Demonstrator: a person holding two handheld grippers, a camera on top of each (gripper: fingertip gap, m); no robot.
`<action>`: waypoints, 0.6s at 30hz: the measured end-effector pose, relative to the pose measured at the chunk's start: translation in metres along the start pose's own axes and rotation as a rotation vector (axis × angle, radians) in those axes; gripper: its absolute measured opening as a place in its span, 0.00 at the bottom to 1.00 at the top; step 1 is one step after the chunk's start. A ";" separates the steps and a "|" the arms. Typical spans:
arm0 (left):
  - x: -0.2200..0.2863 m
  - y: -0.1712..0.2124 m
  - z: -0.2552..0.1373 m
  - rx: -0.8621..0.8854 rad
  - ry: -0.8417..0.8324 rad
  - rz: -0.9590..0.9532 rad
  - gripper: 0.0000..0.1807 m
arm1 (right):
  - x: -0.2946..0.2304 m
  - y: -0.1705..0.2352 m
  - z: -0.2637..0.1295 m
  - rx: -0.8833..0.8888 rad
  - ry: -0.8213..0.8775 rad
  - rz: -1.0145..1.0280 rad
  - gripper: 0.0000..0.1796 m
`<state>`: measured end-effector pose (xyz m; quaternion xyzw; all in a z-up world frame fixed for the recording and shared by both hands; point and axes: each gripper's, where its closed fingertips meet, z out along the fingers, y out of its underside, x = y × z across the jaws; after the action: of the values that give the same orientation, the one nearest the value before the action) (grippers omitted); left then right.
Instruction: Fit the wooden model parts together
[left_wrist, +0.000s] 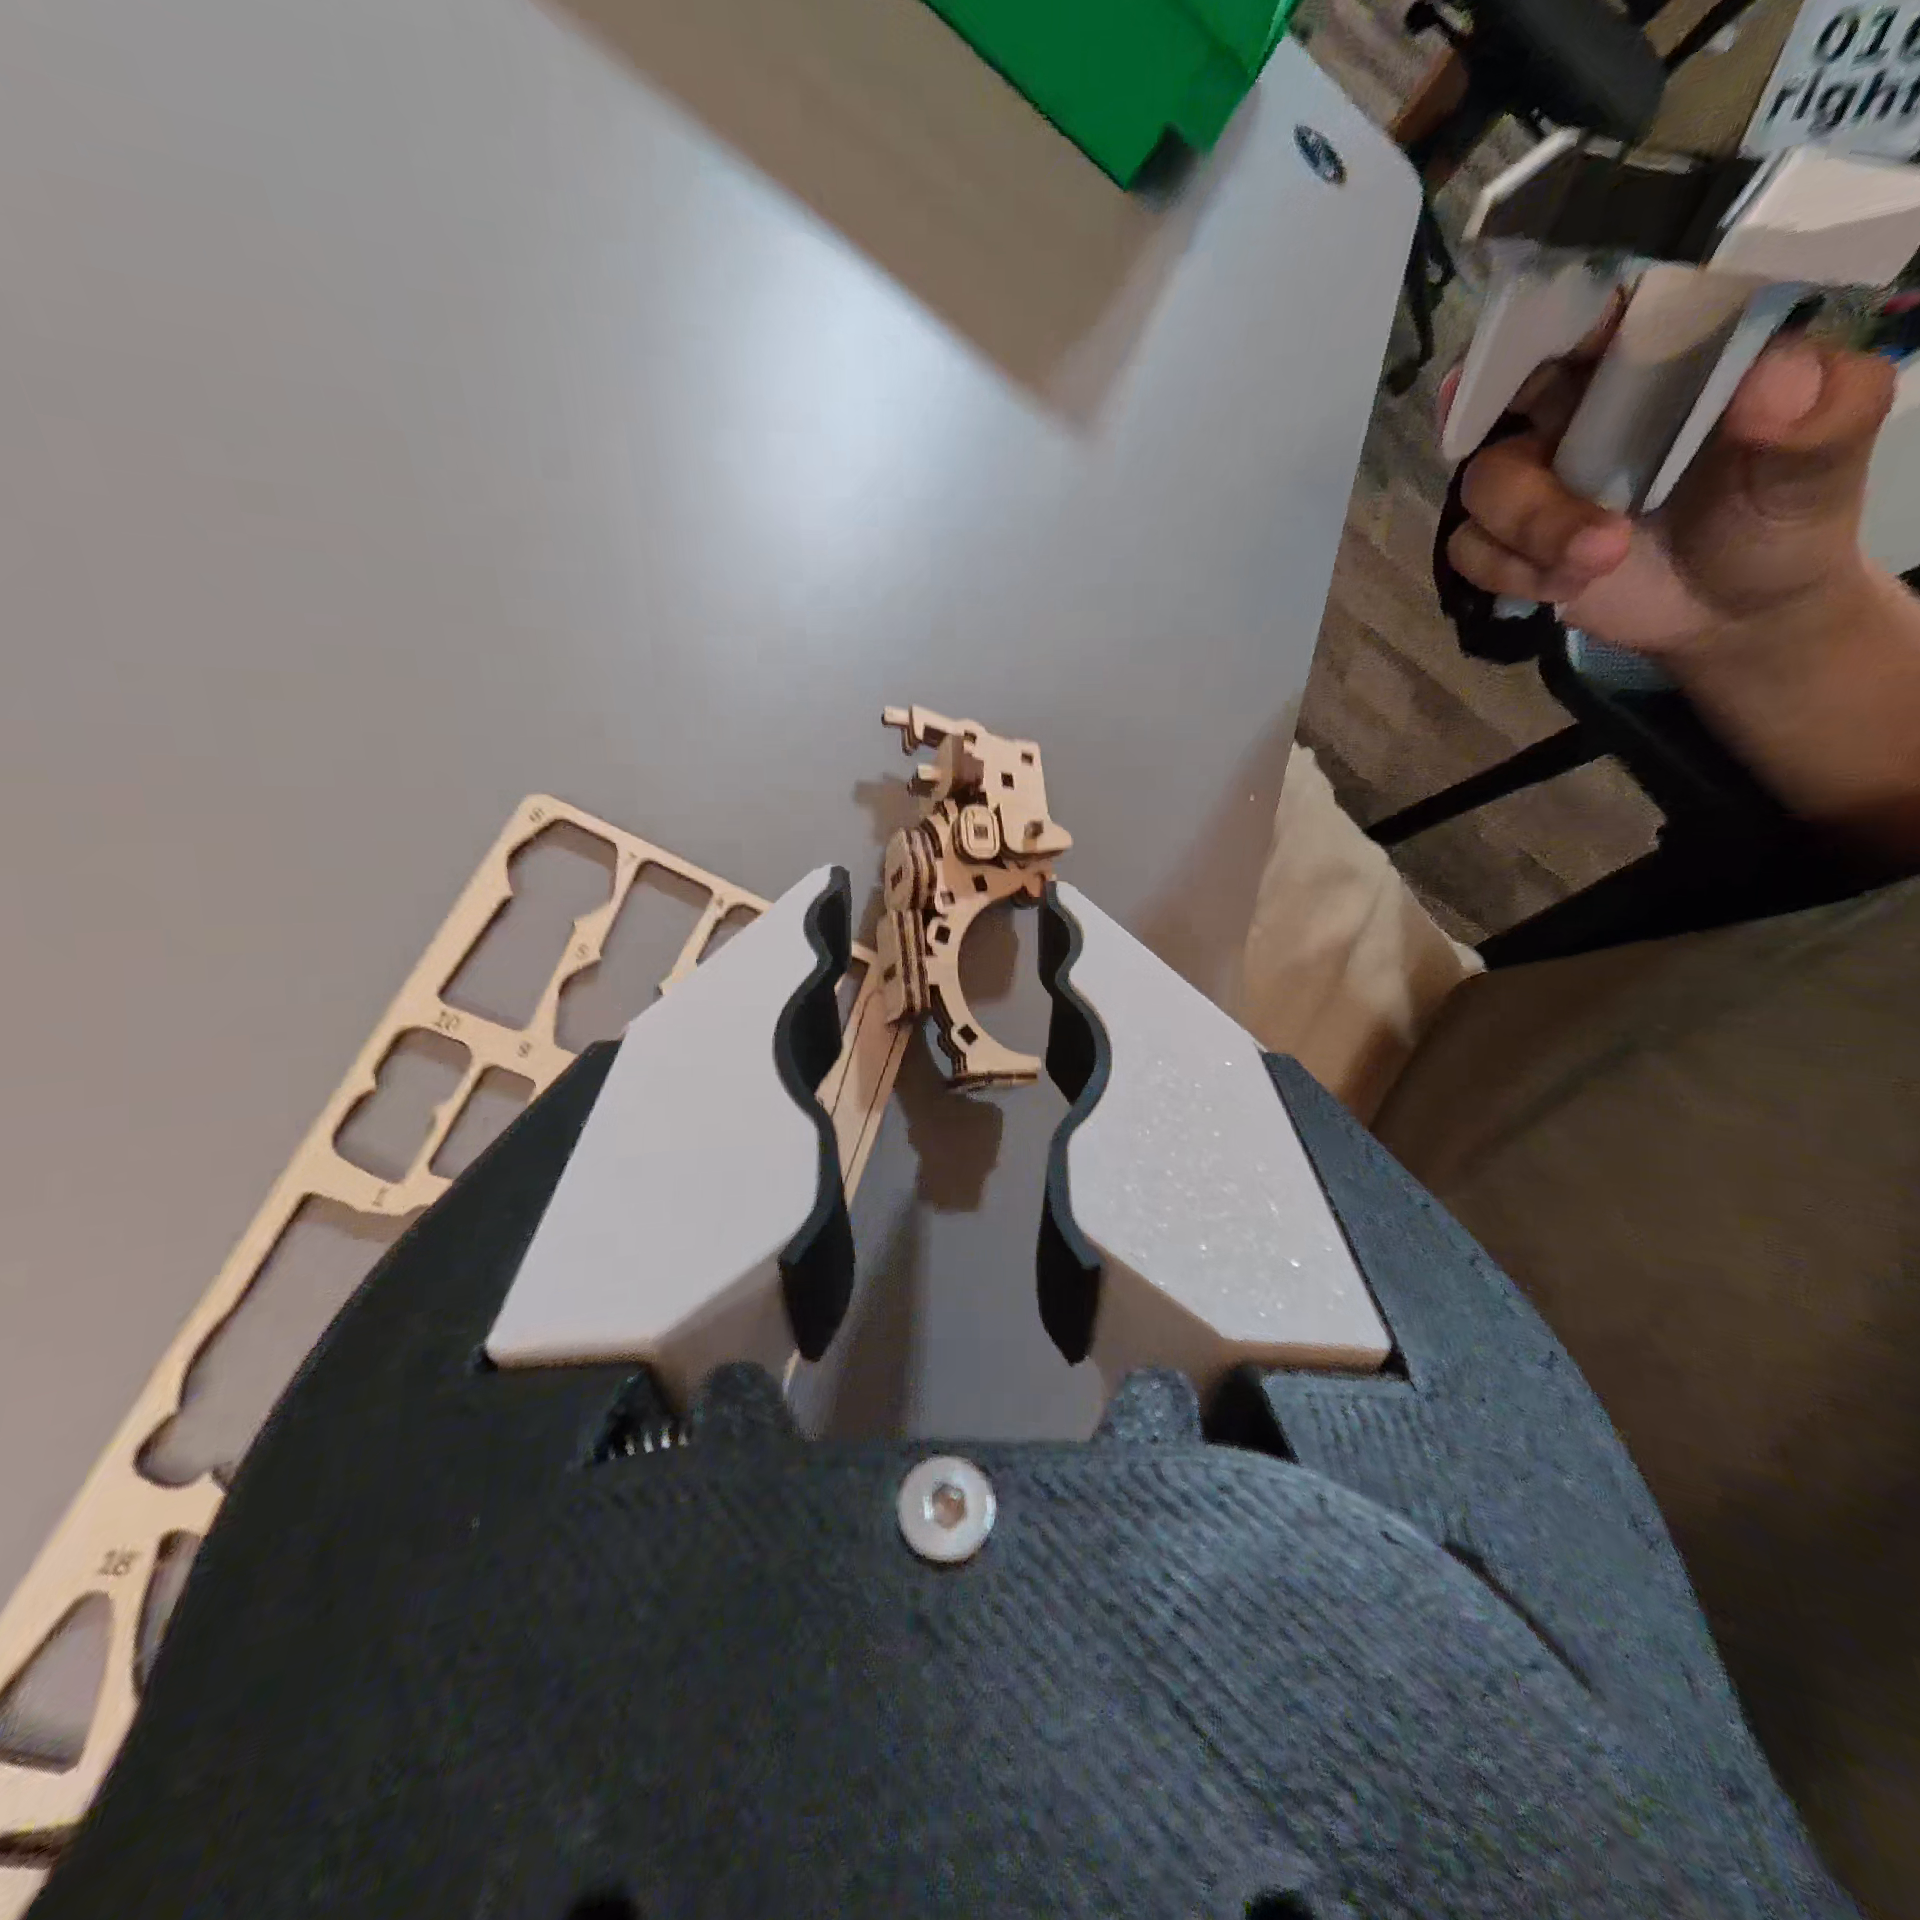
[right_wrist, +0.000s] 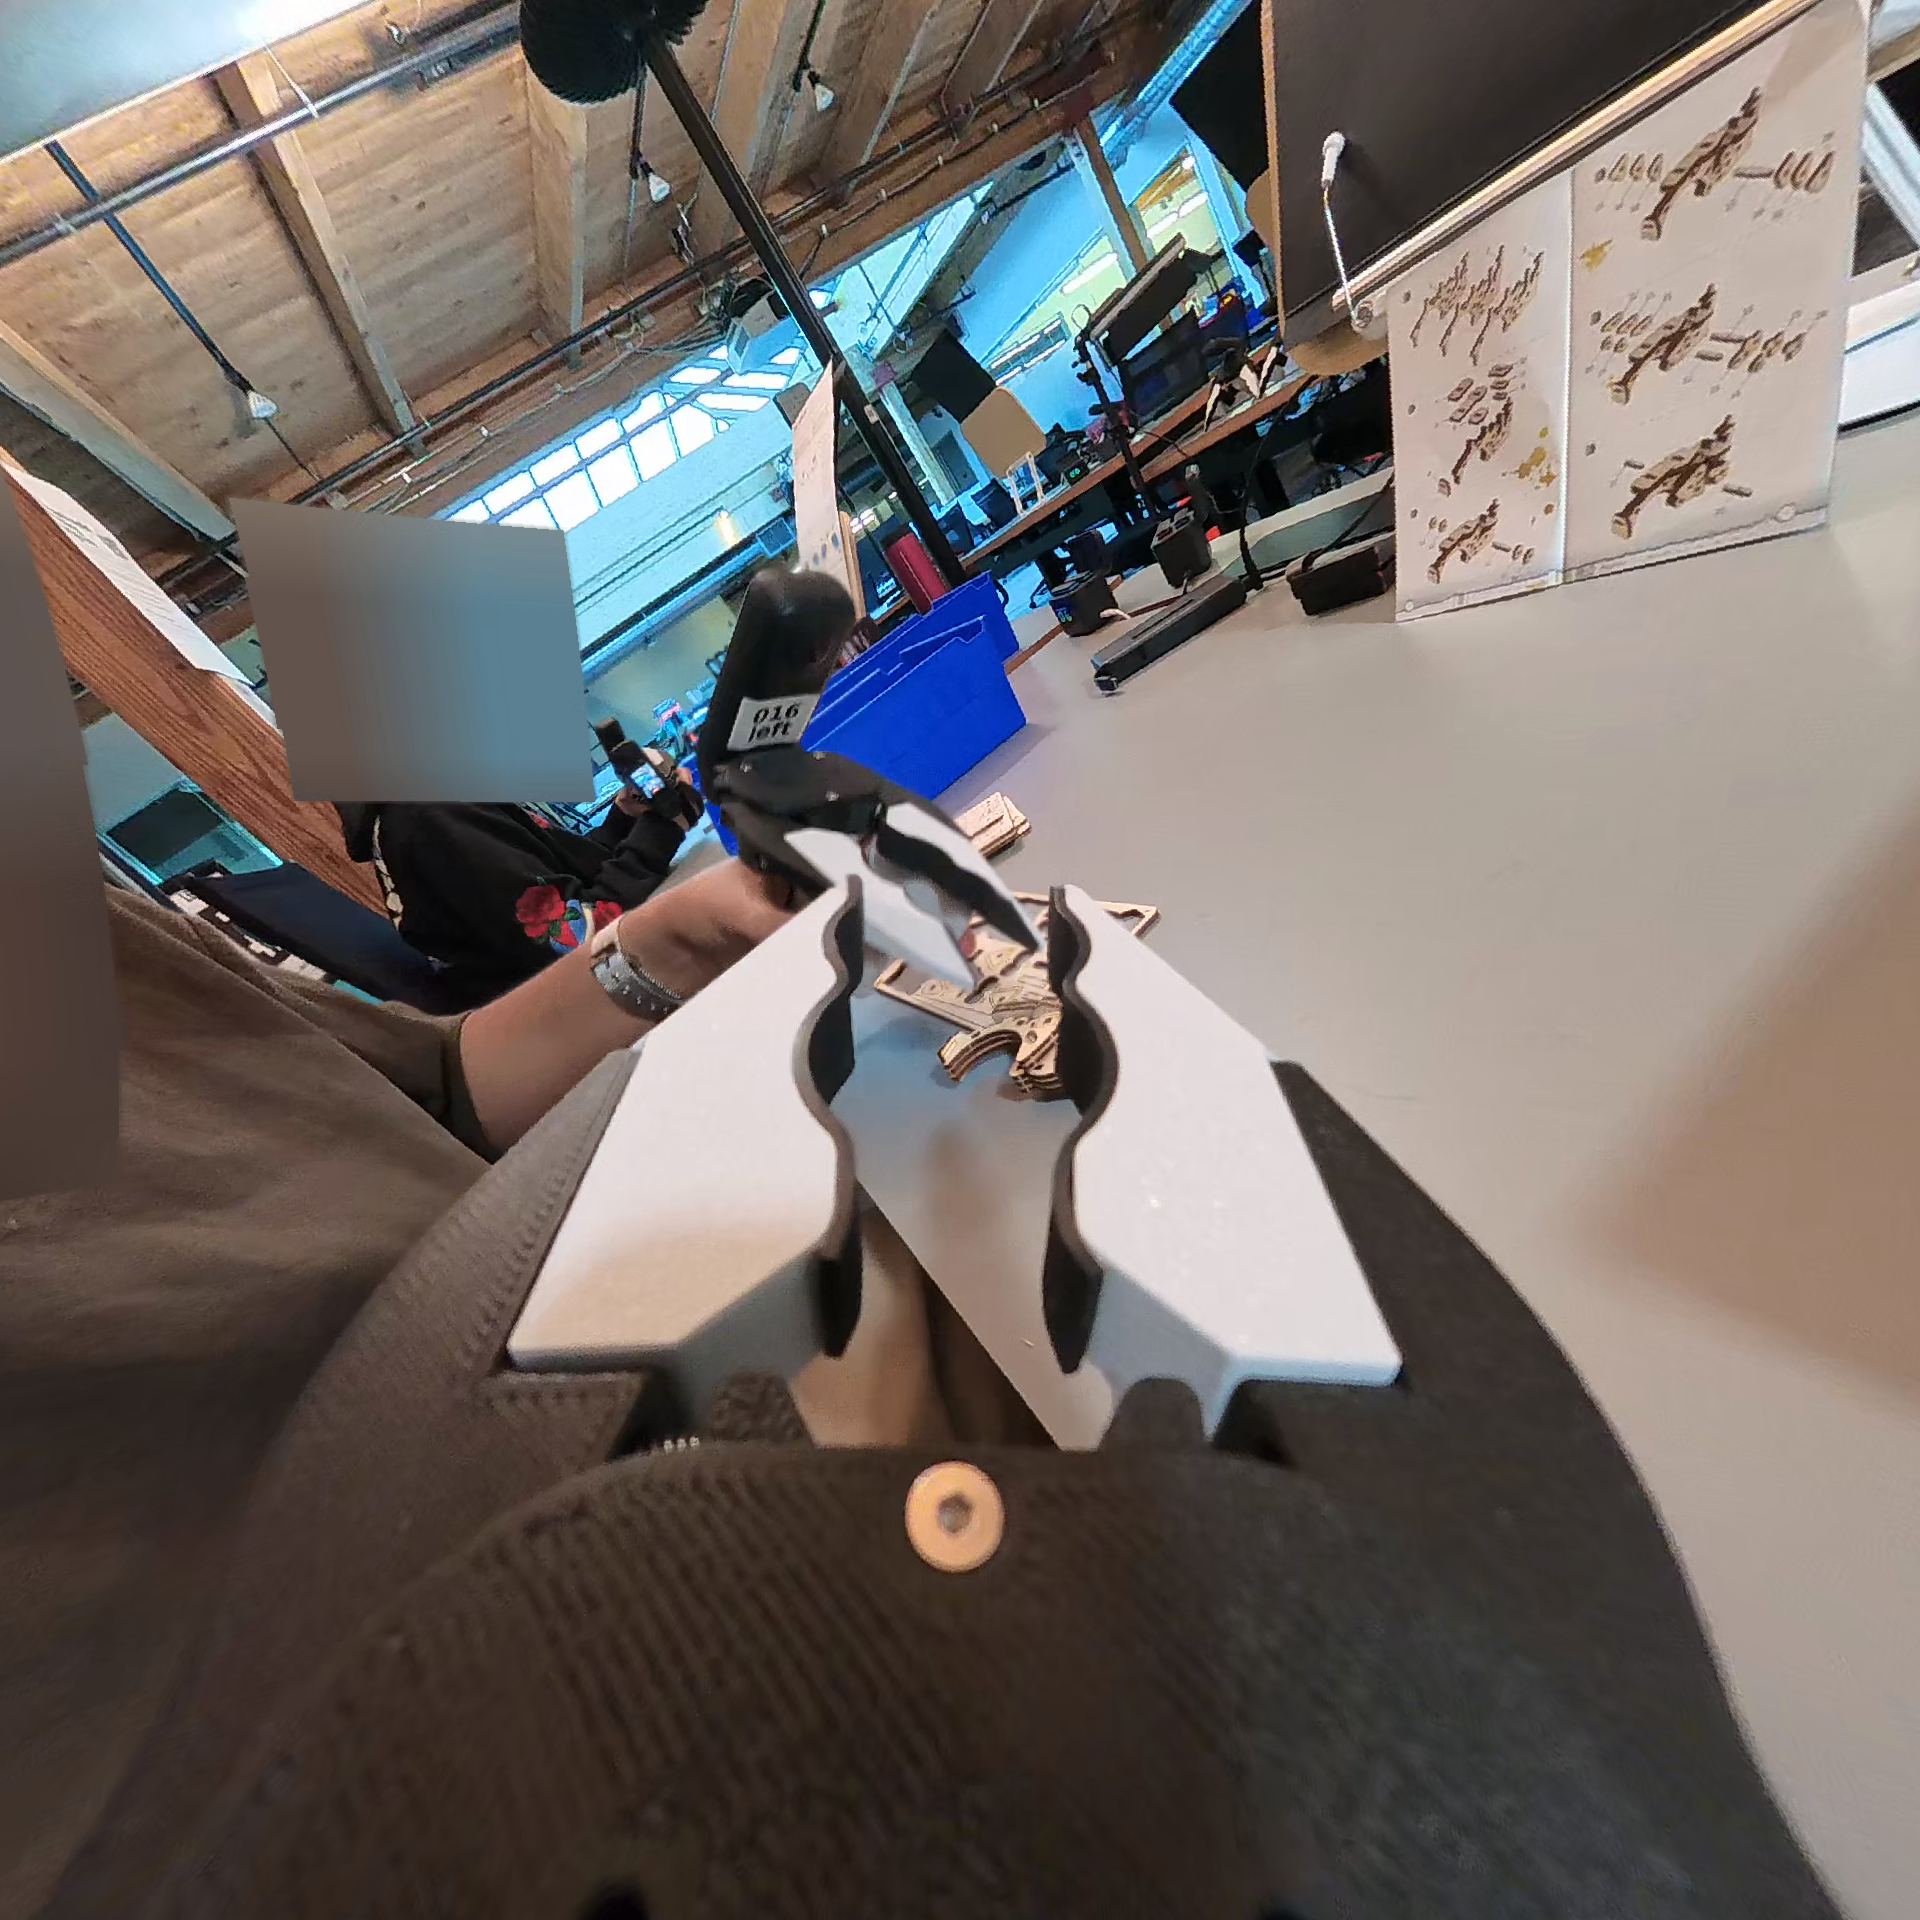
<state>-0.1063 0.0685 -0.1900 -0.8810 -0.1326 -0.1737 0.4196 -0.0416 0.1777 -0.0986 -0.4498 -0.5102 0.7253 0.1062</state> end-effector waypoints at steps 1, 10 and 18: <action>0.000 0.005 0.002 -0.014 -0.018 0.013 0.19 | 0.000 0.001 0.001 -0.005 -0.001 0.000 0.19; -0.006 0.023 0.024 -0.095 -0.145 0.122 0.16 | -0.004 0.007 0.009 -0.034 -0.026 -0.001 0.19; -0.008 0.016 0.028 -0.091 -0.278 0.350 0.10 | -0.005 0.013 0.014 -0.066 -0.023 -0.014 0.19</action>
<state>-0.1019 0.0797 -0.2212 -0.9241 -0.0261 0.0191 0.3807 -0.0449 0.1598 -0.1060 -0.4410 -0.5381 0.7125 0.0908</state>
